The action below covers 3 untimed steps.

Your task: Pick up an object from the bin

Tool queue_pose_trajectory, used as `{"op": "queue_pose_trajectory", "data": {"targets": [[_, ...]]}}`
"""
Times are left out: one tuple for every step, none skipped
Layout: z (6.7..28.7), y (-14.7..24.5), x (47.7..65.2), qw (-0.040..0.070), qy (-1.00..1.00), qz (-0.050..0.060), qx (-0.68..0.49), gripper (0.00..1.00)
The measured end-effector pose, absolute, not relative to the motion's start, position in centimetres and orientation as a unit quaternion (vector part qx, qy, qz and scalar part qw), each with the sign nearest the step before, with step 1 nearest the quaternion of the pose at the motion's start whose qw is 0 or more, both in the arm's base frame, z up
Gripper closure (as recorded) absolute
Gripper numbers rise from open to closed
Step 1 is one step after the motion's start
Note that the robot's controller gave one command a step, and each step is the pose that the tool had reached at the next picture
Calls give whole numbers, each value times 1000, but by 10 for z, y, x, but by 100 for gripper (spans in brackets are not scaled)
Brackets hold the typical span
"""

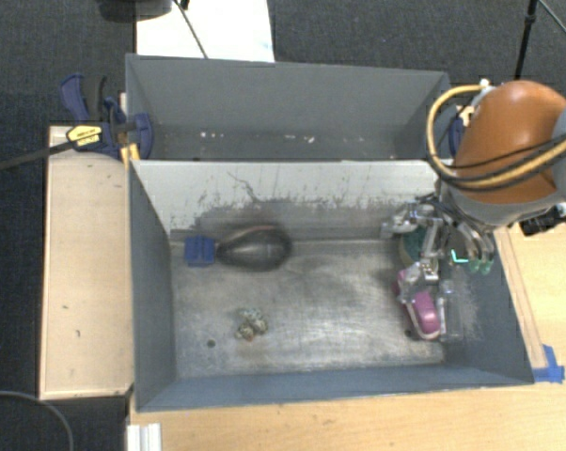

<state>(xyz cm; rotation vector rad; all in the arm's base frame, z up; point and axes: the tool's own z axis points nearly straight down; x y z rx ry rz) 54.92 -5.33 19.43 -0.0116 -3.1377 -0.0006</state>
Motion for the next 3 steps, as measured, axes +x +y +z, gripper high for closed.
{"op": "queue_pose_trajectory", "data": {"targets": [[144, -123, 543, 1, -999, 1, -39, 0], [81, -123, 550, -4, -995, -5, -97, 0], [82, -122, 551, -6, -995, -5, -95, 100]]}}
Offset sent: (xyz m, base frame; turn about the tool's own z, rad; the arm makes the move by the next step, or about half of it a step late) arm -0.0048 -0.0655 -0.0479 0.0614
